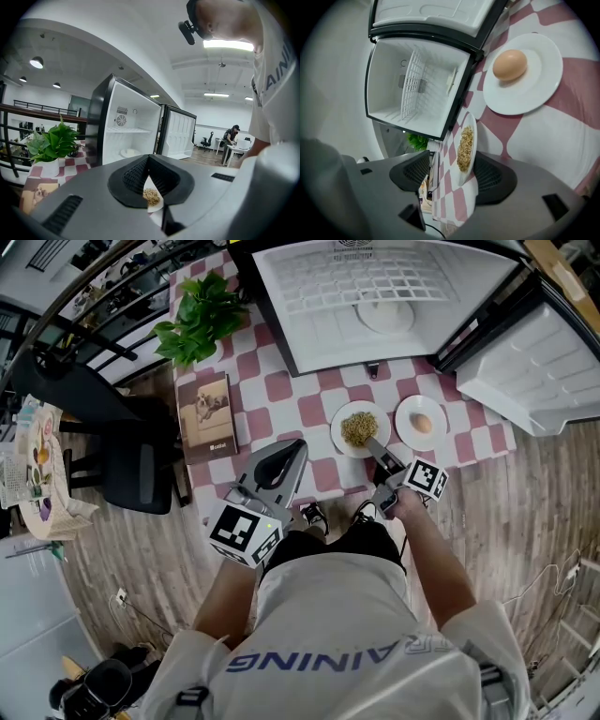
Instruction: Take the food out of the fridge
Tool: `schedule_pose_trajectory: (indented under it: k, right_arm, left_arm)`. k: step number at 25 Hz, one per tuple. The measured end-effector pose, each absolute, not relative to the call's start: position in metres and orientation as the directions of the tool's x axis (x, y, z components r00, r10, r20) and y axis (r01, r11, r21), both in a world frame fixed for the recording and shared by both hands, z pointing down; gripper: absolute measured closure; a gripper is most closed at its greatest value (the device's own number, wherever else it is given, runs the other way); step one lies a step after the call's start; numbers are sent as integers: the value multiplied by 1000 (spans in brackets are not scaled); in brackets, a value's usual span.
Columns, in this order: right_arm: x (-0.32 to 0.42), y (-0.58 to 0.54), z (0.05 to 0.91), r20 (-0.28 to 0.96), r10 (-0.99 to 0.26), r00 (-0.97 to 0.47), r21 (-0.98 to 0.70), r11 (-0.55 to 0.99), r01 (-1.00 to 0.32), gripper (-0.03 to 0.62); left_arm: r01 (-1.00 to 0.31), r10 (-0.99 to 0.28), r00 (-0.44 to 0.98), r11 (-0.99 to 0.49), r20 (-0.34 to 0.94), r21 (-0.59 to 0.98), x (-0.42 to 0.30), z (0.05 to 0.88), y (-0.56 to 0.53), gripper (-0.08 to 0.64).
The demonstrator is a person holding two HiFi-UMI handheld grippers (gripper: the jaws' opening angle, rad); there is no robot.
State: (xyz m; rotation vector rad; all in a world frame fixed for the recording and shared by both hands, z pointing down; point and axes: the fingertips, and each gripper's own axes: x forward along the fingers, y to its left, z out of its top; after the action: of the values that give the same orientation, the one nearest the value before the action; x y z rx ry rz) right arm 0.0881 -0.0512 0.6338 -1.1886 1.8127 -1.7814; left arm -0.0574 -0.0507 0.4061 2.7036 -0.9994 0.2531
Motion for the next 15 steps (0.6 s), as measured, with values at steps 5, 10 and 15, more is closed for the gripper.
schedule_pose_trajectory:
  k: [5,10,15]
  right_arm:
    - [80,-49,630,355,-695,-626,-887,-38,-460,295]
    - [70,-40,637,458,-611,-645,-773,84,-629,285]
    - [60,-26,649,611,-481,-629,-542,325,-775,275]
  left_arm:
    - [-653,-611,753,-738,245,168,-58,403,-50,554]
    - [-659,-617,749,-734,240,168,-60,401,-49,554]
    - [-659,-618,749,-732,241,171,-60,402,-47,554]
